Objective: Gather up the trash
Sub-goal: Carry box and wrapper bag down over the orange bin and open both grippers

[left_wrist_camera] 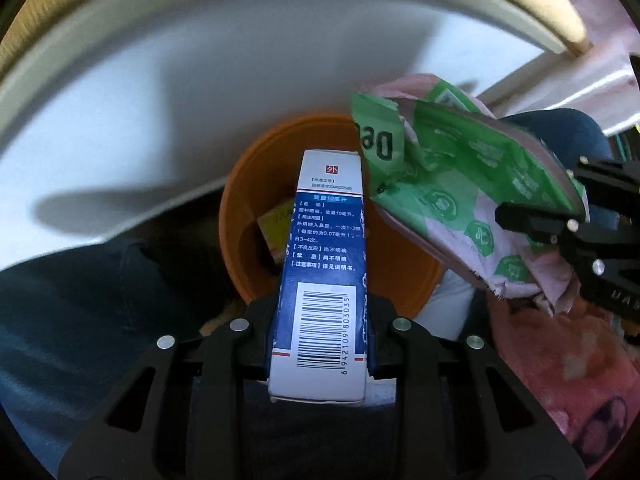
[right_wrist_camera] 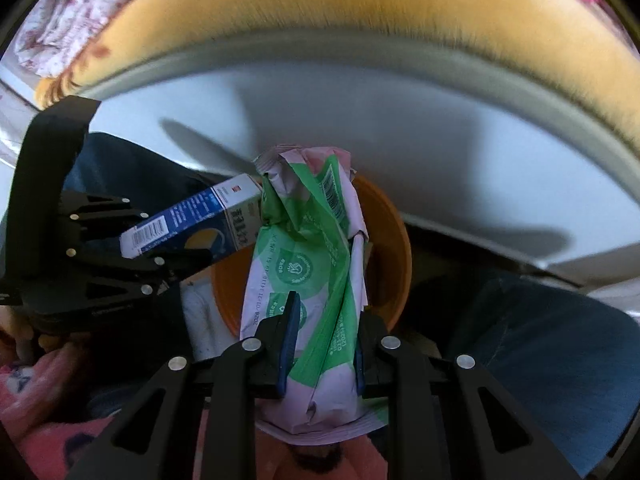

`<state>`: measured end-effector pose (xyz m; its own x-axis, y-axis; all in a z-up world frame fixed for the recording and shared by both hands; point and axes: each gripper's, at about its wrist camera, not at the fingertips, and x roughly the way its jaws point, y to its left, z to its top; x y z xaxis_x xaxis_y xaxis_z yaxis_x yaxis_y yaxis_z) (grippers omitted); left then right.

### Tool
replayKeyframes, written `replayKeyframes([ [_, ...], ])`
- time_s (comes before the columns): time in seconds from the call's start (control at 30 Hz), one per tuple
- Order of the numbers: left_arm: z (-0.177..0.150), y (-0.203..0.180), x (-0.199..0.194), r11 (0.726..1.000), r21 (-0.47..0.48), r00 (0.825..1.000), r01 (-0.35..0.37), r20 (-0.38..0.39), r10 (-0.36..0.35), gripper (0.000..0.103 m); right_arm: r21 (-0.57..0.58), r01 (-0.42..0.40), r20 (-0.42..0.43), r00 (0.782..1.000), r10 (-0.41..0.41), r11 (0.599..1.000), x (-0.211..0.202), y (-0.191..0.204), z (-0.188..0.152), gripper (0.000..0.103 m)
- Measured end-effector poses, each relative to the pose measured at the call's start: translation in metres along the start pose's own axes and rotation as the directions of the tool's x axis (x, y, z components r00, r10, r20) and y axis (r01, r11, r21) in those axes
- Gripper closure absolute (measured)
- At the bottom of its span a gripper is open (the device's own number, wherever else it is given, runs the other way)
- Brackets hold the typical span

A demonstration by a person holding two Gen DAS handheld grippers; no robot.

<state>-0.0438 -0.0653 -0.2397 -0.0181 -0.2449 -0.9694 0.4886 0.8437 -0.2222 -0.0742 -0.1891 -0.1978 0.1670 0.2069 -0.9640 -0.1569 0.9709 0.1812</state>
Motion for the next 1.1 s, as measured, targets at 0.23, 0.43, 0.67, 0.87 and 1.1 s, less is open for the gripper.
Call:
replayKeyframes([
  [0.23,0.003,0.001,0.024,1.000,-0.014,0.997,-0.025,-0.074,0.024,0.073,0.040,-0.012,-0.061,0.998,0.015,0.999,0.027,-0.006,0.000,0.077],
  [0.43,0.008,0.012,0.023,0.998,-0.062,0.998,-0.008,-0.070,0.004,0.031,0.071,-0.016,-0.012,1.000,0.016,0.997,0.016,-0.015,0.000,0.037],
  [0.67,0.006,0.020,0.020,0.997,-0.080,0.998,-0.017,-0.065,0.011,0.026,0.119,-0.019,0.018,1.000,0.017,0.993,0.005,-0.026,0.000,0.035],
  [0.87,0.005,0.020,0.017,0.996,-0.085,0.998,-0.030,-0.059,0.025,0.026,0.136,-0.018,0.023,1.000,0.014,0.991,0.004,-0.030,0.002,0.033],
  [1.1,0.004,0.019,0.013,0.996,-0.078,0.998,-0.049,-0.038,0.046,0.026,0.130,-0.020,0.032,0.999,0.016,0.991,0.001,-0.029,0.002,0.031],
])
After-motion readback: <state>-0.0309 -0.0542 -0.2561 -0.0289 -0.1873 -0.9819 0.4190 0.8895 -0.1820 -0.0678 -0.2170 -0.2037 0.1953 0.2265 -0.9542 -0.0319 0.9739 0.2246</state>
